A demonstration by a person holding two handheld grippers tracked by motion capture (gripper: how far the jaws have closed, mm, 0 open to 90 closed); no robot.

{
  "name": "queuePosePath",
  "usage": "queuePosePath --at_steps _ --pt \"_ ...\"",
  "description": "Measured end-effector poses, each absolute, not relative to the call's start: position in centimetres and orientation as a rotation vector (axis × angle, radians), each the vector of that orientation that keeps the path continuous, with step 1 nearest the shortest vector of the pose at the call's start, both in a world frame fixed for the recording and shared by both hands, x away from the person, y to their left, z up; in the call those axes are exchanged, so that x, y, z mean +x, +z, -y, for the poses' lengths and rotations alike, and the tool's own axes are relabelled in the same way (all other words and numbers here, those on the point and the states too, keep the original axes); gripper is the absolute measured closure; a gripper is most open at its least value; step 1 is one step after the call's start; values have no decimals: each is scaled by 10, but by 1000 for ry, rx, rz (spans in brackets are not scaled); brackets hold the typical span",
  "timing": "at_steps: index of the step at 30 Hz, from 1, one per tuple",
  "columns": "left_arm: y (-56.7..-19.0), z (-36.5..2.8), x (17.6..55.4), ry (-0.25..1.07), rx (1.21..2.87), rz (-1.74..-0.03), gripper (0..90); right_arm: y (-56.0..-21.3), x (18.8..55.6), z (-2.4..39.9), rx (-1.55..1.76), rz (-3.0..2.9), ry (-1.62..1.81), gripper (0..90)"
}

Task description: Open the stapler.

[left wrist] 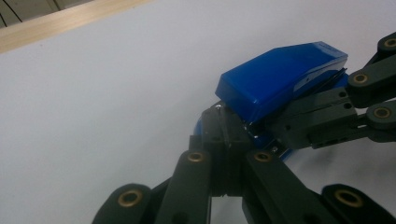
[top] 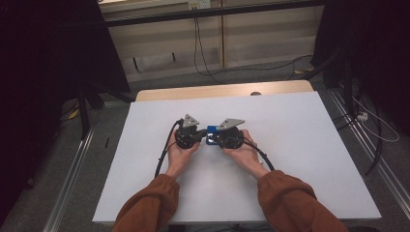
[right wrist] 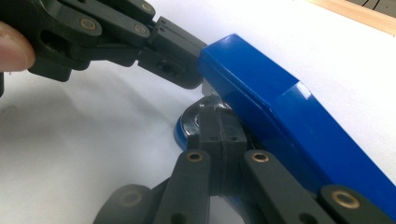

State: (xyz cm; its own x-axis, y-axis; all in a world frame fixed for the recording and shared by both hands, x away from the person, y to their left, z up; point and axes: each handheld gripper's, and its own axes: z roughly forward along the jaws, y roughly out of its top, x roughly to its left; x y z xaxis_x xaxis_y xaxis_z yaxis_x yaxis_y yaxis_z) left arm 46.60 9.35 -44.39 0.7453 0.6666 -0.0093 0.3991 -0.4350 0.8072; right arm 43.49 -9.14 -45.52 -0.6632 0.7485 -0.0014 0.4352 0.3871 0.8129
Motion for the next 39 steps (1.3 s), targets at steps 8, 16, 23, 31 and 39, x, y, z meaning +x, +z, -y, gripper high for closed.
queuePosePath --at_steps 8,16,23,31,39 --pt "-441 -94 466 392 2065 -803 900 -455 435 91 1022 -2282 1170 900" --pt "-438 -93 466 385 2041 -798 900 -455 435 92 1031 -2285 1177 900" --pt "-433 -92 465 380 2024 -791 900 -455 435 93 1049 -2283 1181 900" --pt "-430 -91 464 385 2019 -792 900 -455 435 95 1053 -2287 1182 900" --pt "-427 -90 463 384 2011 -783 900 -455 435 97 1045 -2297 1189 900"
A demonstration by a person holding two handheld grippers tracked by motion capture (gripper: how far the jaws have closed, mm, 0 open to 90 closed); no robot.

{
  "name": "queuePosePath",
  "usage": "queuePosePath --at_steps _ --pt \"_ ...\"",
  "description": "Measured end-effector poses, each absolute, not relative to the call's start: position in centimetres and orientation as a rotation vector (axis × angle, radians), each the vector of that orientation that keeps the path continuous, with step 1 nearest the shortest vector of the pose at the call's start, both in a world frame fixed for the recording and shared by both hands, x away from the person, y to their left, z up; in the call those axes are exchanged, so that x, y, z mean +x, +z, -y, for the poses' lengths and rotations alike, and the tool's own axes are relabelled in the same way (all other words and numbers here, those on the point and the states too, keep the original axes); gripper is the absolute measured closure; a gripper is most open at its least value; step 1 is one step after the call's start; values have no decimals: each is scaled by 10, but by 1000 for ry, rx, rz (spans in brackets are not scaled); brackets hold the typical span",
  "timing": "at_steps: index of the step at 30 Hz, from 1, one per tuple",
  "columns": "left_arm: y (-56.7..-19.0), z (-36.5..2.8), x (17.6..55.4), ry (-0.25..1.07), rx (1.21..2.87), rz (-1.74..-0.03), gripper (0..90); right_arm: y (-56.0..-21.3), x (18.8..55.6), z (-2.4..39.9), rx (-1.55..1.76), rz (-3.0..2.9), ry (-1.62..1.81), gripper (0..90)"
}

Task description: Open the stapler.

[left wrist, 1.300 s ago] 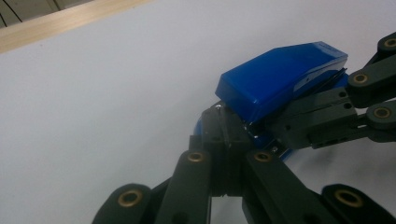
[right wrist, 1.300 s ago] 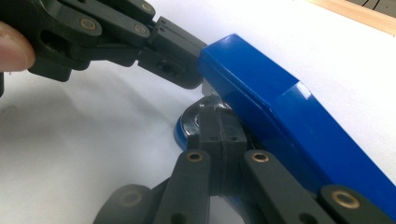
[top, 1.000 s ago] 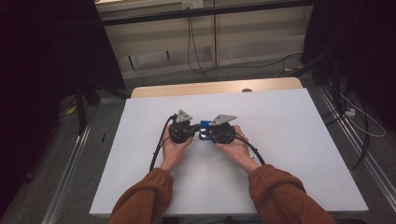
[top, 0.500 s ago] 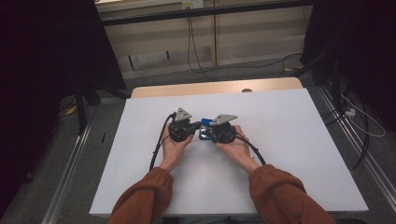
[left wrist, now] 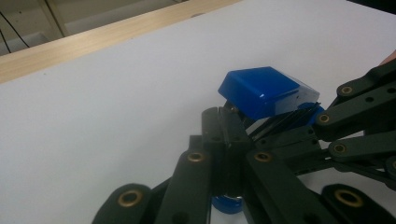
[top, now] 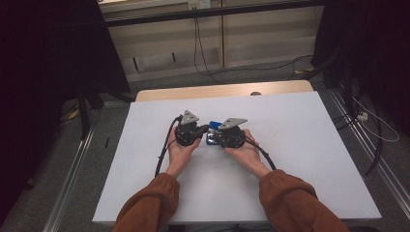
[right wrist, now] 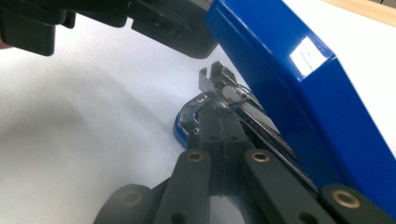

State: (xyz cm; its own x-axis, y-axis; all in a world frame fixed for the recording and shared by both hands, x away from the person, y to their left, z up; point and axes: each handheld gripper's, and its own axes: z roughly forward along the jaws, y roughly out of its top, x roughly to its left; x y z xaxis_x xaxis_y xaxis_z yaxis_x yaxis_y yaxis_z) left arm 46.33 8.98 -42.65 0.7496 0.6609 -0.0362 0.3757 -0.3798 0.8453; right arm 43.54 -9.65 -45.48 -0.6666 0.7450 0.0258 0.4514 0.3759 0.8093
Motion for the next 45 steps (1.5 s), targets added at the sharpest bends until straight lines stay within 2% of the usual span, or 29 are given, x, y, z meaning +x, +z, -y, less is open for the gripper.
queuePosePath --at_steps 25,45 --pt "-412 -80 464 378 1957 -780 900 -457 436 96 1059 -2287 1220 900" --pt "-415 -82 466 371 1955 -782 900 -451 428 98 1052 -2231 1258 900"
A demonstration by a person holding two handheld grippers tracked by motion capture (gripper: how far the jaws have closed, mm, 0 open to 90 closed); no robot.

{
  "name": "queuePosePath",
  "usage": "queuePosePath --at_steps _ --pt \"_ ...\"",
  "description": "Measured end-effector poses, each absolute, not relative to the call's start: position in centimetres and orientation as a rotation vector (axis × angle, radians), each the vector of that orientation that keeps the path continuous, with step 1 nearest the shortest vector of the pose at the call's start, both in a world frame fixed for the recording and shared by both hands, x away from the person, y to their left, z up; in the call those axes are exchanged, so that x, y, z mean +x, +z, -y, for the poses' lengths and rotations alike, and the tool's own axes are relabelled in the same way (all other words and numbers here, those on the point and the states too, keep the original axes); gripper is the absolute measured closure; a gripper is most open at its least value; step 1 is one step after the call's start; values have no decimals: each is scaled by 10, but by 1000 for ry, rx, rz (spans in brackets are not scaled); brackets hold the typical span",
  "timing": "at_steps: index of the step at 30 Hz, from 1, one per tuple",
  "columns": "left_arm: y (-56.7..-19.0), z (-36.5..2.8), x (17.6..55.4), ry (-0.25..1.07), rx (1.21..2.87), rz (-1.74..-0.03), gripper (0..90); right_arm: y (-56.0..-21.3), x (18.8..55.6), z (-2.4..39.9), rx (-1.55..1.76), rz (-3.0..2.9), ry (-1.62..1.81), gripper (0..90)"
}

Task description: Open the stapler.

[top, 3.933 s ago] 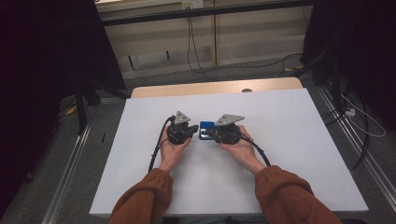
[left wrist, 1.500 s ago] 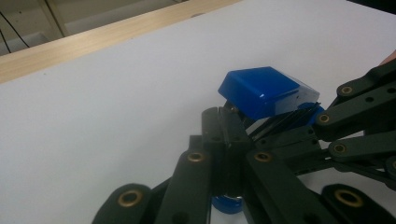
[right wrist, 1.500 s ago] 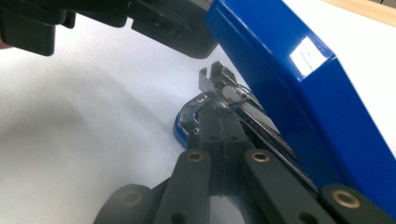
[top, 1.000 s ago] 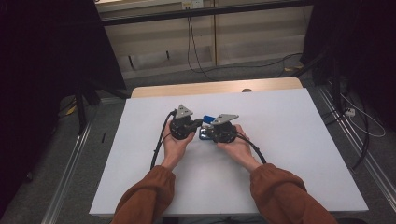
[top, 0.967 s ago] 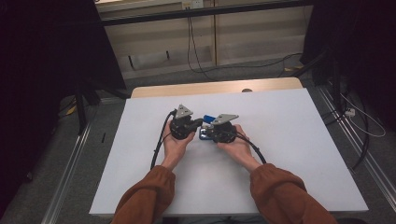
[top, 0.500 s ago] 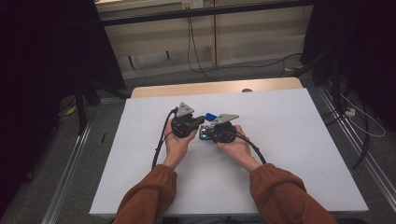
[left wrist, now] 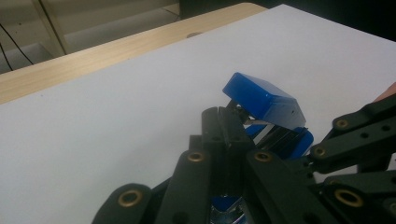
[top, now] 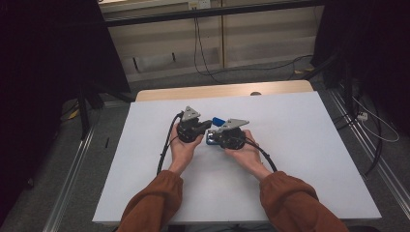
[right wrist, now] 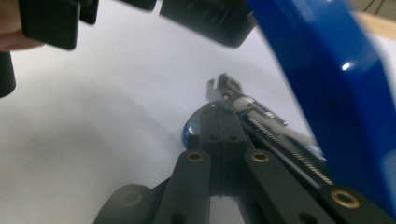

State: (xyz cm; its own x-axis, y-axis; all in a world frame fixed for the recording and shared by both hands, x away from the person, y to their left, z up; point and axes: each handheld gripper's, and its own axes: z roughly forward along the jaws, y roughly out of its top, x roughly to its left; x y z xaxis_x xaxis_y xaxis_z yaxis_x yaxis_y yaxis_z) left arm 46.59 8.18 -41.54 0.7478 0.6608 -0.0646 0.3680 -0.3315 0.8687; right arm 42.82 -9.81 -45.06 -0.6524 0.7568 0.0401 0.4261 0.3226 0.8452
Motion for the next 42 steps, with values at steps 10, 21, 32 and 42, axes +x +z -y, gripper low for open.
queuePosePath --at_steps 10,21,32,42 --pt "-417 -83 468 367 1956 -789 900 -443 427 99 1045 -2136 1278 900" --pt "-417 -83 469 358 1949 -790 900 -446 428 94 1046 -2048 1258 900" --pt "-429 -80 471 328 2031 -794 900 -447 428 93 1053 -2043 1254 900" --pt "-434 -83 473 344 2050 -784 900 -448 429 92 1056 -2046 1253 900"
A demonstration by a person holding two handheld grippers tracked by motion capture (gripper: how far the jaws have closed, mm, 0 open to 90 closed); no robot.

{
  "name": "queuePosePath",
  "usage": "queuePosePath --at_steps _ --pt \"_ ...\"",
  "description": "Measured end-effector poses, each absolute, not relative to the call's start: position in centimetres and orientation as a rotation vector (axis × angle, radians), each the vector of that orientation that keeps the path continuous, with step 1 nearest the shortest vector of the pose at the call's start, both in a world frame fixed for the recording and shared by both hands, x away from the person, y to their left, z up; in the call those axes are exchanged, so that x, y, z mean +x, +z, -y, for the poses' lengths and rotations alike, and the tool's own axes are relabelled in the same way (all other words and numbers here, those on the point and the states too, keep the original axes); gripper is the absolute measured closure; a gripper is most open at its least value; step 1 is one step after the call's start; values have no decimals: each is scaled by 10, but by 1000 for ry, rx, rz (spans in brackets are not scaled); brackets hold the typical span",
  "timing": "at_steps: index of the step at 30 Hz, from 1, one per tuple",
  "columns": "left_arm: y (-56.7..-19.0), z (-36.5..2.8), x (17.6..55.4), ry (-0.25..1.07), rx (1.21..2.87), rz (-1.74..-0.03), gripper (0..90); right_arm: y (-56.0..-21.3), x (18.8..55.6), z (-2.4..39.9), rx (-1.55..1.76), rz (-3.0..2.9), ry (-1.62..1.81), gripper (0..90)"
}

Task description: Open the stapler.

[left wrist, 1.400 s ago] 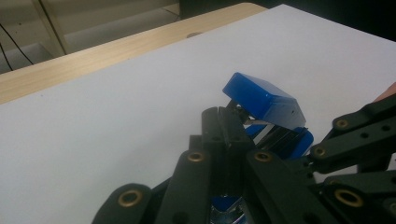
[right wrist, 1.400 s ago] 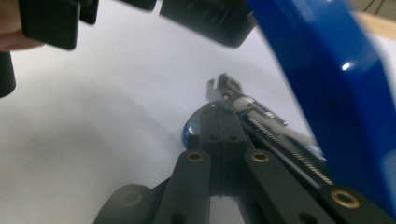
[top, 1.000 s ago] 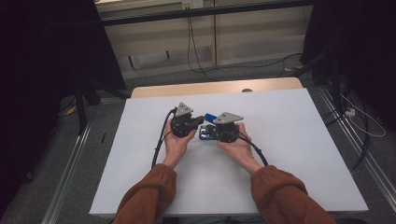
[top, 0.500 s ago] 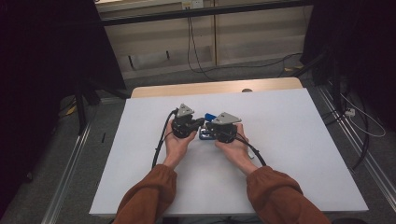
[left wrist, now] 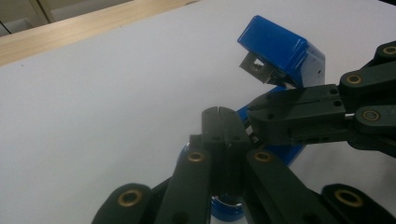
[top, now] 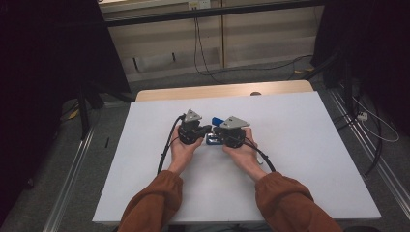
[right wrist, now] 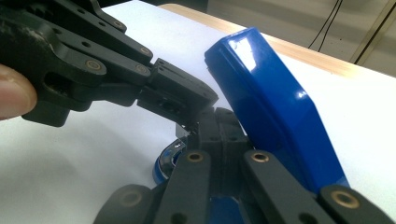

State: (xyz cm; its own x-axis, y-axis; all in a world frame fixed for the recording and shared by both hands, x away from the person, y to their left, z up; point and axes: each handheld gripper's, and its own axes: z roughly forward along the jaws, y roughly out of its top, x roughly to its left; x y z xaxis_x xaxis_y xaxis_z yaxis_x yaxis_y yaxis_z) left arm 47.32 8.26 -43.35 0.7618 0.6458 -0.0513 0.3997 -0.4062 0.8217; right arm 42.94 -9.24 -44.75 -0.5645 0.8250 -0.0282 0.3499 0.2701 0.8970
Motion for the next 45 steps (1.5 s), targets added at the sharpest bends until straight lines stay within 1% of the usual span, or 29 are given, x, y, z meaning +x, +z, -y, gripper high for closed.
queuePosePath --at_steps 8,11,15,19,45 --pt "-438 -82 473 347 2073 -781 900 -449 429 90 1059 -2053 1252 900" --pt "-440 -82 472 327 2065 -786 900 -449 430 90 1056 -2044 1254 900" --pt "-441 -82 471 340 2067 -787 900 -449 430 90 1058 -2042 1252 900" --pt "-443 -82 471 325 2061 -794 900 -450 430 87 1062 -2030 1257 900" --pt "-445 -84 472 333 2061 -764 900 -438 432 94 1062 -1997 1263 900"
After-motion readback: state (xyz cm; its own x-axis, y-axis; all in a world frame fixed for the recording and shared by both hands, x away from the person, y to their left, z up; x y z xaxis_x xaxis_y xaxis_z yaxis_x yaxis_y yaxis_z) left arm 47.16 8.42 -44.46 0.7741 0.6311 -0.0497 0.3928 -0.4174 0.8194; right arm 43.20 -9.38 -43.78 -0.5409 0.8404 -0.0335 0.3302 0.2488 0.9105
